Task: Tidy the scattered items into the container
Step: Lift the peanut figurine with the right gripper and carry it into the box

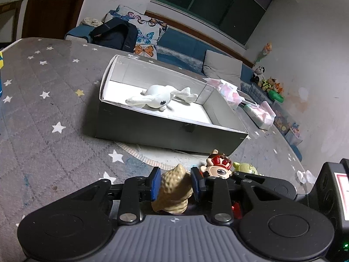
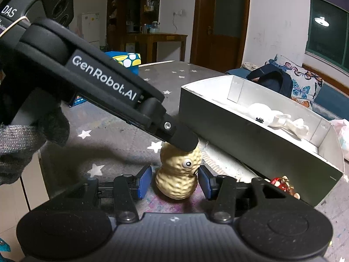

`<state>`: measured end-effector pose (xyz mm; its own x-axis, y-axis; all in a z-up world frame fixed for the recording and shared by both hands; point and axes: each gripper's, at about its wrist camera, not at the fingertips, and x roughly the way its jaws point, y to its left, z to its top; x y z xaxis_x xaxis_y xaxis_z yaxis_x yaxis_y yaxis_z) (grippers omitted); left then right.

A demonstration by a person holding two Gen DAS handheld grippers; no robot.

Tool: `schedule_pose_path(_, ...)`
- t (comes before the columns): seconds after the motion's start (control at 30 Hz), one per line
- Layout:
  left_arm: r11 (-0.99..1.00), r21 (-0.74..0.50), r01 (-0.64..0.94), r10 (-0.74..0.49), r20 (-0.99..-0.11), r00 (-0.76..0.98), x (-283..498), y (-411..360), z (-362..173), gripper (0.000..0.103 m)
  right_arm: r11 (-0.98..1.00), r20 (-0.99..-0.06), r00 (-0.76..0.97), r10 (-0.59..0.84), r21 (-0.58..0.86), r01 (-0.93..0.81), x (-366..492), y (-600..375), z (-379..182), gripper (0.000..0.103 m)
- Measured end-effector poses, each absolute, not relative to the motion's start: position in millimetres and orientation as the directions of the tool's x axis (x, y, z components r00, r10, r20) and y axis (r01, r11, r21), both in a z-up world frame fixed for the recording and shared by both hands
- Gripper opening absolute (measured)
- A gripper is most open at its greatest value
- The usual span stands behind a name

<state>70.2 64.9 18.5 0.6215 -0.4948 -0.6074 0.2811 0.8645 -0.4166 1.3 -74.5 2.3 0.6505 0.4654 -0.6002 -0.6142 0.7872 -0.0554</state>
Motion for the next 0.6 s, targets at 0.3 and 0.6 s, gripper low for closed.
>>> schedule_pose_path(0.3,0.846,-0.474,0.245,-0.514,-0.601,0.611,74.9,73.0,15.5,0.034,0.791,-0.603,0.643,0.472,-0.033,-0.611,4.8,-76.2,4.2,0.041)
schedule_pose_path(0.6,0.849,-0.465,0.25,-0.511,-0.602,0.613,73.1,73.1,16.1,0.034,0.79,-0.603,0.639,0.478,-0.023,-0.612,5.4,-77.4,5.2,0.039)
